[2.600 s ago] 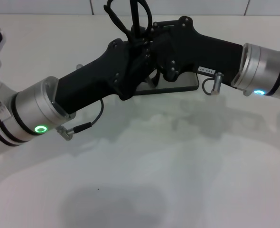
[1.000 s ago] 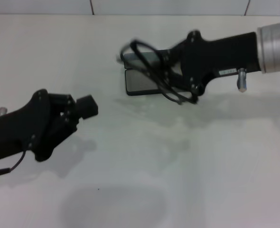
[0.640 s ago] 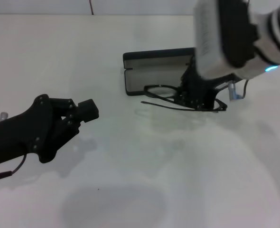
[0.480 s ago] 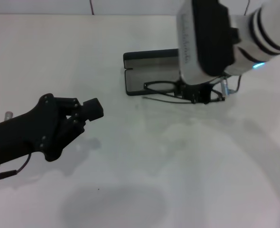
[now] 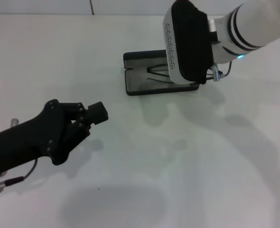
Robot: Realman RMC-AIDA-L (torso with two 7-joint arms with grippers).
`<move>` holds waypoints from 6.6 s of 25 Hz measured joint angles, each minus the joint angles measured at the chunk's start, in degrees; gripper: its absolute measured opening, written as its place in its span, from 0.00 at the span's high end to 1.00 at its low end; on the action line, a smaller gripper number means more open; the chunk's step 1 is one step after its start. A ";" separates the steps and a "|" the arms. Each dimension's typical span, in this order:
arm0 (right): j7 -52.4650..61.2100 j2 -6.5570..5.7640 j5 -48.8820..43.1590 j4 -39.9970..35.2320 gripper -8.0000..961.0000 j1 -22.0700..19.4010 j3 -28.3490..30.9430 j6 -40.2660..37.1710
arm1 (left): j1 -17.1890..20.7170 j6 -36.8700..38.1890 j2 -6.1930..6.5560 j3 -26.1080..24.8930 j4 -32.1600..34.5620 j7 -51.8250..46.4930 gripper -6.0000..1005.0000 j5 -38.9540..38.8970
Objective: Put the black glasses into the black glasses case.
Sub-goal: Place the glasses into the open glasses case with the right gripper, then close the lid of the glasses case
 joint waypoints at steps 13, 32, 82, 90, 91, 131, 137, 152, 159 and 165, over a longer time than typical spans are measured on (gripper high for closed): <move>-1.97 0.00 2.13 7.48 0.83 2.64 -10.26 13.04 | 1.37 -0.35 -0.91 0.09 -1.42 1.99 0.96 0.24; -1.95 0.00 4.76 14.82 0.83 3.89 -14.56 23.32 | 1.71 -0.58 -1.08 0.09 -1.51 2.27 0.95 0.14; 1.55 0.00 2.96 1.03 0.77 -6.46 -13.05 21.37 | 1.15 0.04 -0.63 -0.08 -1.09 1.90 0.95 -1.76; 3.52 -0.15 11.52 -21.44 0.77 -30.30 -0.27 21.04 | -0.65 -0.68 0.36 -8.33 -0.50 -0.69 0.95 -3.60; 3.37 -0.25 17.79 -24.34 0.77 -33.89 3.57 19.06 | -1.34 -1.43 0.75 -9.87 0.09 -1.73 0.95 -3.57; -21.84 -0.29 50.05 -1.99 0.72 -42.03 30.69 -1.48 | -37.50 -58.47 -5.49 -12.84 5.70 -28.82 0.83 42.02; -22.73 -0.18 50.52 -0.69 0.71 -41.89 30.56 -0.74 | -36.92 -61.24 -5.53 -12.87 4.68 -27.79 0.77 39.94; -25.91 -0.26 53.99 2.62 0.69 -40.60 30.19 -0.42 | -37.65 -64.75 -6.14 -12.75 1.08 -25.38 0.83 38.58; -26.37 -0.17 54.07 2.94 0.68 -40.54 29.78 -0.41 | -38.37 -66.69 -6.14 -12.68 -1.62 -23.16 0.84 36.90; -26.45 -0.17 54.08 3.43 0.67 -40.54 29.59 -0.35 | -38.68 -67.52 -6.38 -12.30 -2.34 -22.49 0.85 36.89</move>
